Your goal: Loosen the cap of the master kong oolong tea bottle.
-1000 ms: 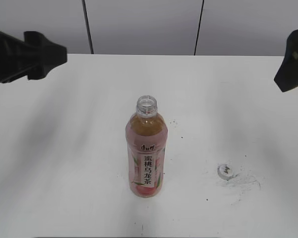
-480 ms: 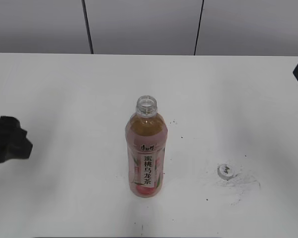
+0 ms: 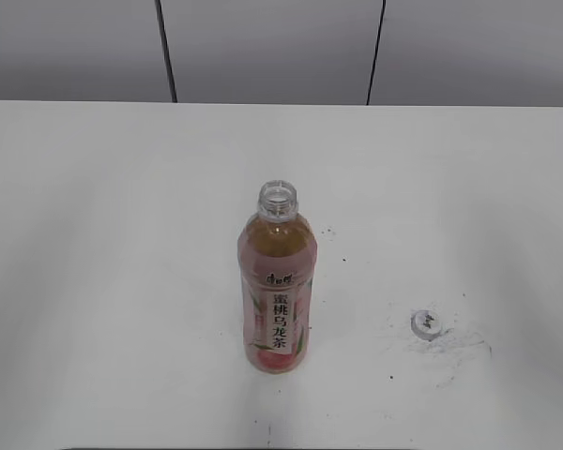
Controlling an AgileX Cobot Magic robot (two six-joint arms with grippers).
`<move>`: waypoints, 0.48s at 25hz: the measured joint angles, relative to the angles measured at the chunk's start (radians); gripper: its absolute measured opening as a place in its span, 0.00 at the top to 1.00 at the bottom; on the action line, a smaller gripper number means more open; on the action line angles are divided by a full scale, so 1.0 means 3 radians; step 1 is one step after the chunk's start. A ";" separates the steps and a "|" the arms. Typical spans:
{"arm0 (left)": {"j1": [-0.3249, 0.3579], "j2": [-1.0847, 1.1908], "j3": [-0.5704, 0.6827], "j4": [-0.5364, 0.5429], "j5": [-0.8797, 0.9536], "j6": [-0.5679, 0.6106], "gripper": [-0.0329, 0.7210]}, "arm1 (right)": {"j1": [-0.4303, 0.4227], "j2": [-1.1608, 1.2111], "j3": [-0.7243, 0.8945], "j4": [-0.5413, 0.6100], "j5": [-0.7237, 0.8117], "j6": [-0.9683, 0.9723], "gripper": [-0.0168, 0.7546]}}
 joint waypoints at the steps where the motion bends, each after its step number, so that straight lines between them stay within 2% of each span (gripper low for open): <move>1: 0.0000 -0.0176 0.0000 0.0025 0.0013 0.0007 0.31 | 0.0000 -0.0134 0.0120 0.0000 0.0000 0.0000 0.23; 7: 0.0000 -0.1068 0.0109 0.0388 0.0027 0.0053 0.31 | 0.0000 -0.1091 0.0734 -0.0003 -0.0027 0.0000 0.23; 12: 0.0000 -0.1522 0.0368 0.0387 0.0072 0.0059 0.31 | 0.0000 -0.1762 0.1209 0.0035 -0.0159 0.0000 0.23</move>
